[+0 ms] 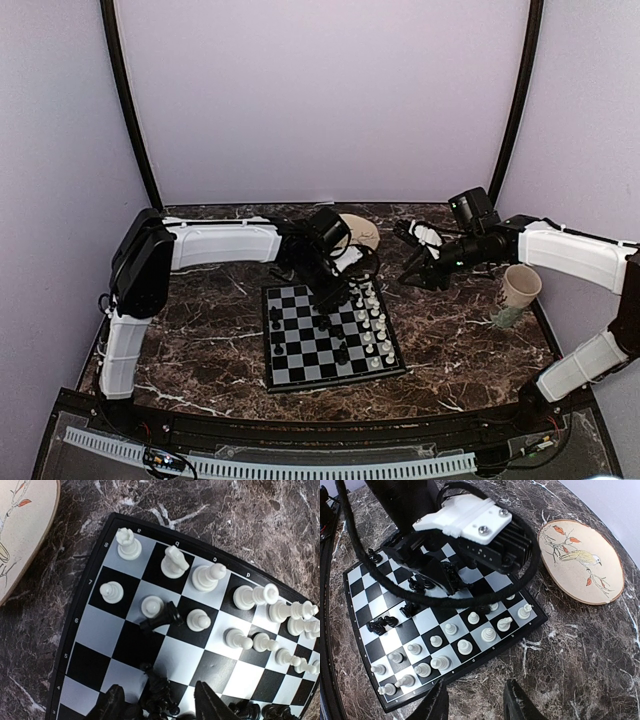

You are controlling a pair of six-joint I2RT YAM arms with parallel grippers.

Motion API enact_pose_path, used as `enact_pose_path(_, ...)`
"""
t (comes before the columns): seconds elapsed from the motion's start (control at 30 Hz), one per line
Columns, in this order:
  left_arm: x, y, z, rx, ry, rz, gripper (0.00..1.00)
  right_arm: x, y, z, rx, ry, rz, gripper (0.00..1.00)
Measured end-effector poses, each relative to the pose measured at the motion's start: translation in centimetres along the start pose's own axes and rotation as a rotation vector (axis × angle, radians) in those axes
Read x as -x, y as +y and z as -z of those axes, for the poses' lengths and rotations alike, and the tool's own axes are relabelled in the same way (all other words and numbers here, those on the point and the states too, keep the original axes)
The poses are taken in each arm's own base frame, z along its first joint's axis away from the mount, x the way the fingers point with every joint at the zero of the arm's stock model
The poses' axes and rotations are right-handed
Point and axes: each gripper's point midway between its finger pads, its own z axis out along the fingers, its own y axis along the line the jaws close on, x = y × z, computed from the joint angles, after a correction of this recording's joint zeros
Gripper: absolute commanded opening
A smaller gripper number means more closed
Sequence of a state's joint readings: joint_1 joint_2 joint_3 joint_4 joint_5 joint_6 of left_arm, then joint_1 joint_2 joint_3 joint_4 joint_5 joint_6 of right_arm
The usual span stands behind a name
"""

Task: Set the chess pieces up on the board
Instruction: Pick up the knight from the chessboard.

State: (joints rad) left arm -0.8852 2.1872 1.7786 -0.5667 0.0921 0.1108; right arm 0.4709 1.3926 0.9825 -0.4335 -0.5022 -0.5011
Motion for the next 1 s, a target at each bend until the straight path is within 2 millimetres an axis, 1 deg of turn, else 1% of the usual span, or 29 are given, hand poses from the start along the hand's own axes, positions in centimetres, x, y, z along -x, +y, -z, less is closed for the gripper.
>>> enact_pose_path(0.13, -0.9, 0.0, -0.9, 0.028, 0.044, -0.029, 0.44, 0.0, 0.0, 0.0, 0.000, 0.000, 0.002, 0.38)
enact_pose_path(0.3, -1.4, 0.0, -1.6, 0.036, 0.077, -0.055, 0.39, 0.0, 0.0, 0.0, 0.001, 0.000, 0.004, 0.38)
enact_pose_path(0.6, -2.9, 0.3, -1.6, 0.054, 0.159, -0.091, 0.31, -0.2, 0.1, -0.2, 0.009, 0.007, 0.009, 0.38)
enact_pose_path(0.7, -3.1, 0.2, -1.4, 0.056, 0.173, -0.100, 0.29, -0.2, 0.2, -0.2, 0.014, 0.007, 0.009, 0.38)
enact_pose_path(0.87, -3.4, 0.2, -1.4, 0.053, 0.187, -0.104, 0.23, -0.2, 0.3, -0.2, 0.020, 0.004, 0.010, 0.38)
enact_pose_path(1.0, -3.4, 0.0, -1.4, 0.047, 0.186, -0.109, 0.22, -0.2, 0.3, -0.2, 0.022, 0.003, 0.010, 0.38)
